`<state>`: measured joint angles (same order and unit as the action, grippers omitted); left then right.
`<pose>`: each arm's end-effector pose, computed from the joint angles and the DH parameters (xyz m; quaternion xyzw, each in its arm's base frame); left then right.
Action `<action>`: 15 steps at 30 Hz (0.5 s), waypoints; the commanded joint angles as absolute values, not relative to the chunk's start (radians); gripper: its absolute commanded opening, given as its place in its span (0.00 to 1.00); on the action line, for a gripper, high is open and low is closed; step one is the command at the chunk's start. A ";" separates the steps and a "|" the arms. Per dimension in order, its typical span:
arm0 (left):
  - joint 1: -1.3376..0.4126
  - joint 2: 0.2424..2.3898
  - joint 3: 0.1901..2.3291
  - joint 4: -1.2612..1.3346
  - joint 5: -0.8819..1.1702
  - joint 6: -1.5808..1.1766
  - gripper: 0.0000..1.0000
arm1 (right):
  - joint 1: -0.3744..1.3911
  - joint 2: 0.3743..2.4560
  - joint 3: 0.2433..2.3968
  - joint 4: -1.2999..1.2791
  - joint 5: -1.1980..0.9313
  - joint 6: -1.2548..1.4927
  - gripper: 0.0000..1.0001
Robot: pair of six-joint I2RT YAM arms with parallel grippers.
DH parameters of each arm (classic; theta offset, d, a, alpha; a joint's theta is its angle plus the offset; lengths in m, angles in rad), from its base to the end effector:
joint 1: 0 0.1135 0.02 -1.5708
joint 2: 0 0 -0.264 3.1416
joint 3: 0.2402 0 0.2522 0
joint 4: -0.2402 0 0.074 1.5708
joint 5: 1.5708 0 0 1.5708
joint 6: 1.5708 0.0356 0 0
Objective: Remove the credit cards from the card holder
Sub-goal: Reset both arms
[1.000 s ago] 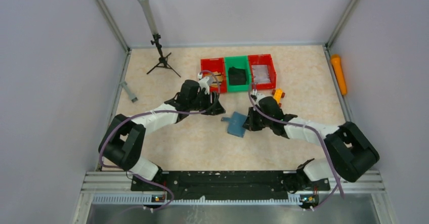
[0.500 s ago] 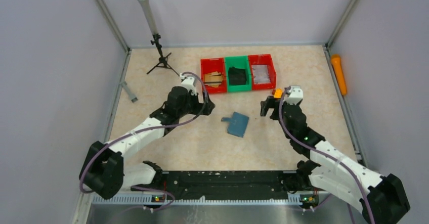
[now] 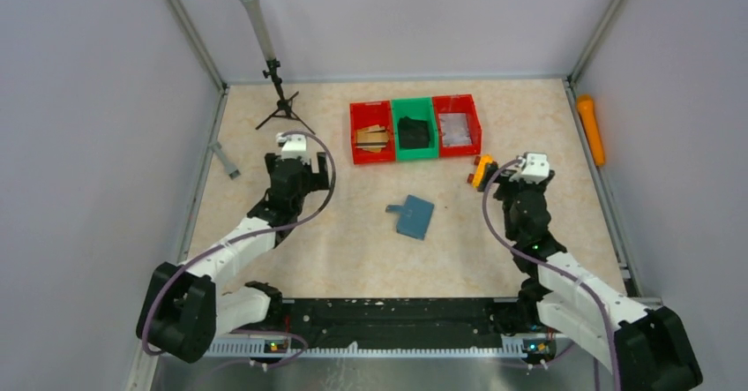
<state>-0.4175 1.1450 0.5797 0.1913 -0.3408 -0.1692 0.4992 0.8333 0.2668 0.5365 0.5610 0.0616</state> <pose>0.2334 -0.0905 0.2341 0.0060 0.8198 -0.0264 0.5720 0.1719 0.0722 0.2249 0.0385 0.7150 -0.0057 0.6980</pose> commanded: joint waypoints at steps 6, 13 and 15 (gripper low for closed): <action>-0.191 1.147 0.395 0.567 -0.417 -0.081 0.99 | 0.233 0.887 0.165 0.808 0.407 0.074 0.96; -0.104 1.245 0.330 0.717 -0.371 -0.117 0.99 | 0.227 1.145 0.092 1.116 0.496 -0.020 0.97; -0.089 1.273 0.328 0.782 -0.400 -0.094 0.99 | 0.221 1.215 0.071 1.219 0.512 -0.043 0.97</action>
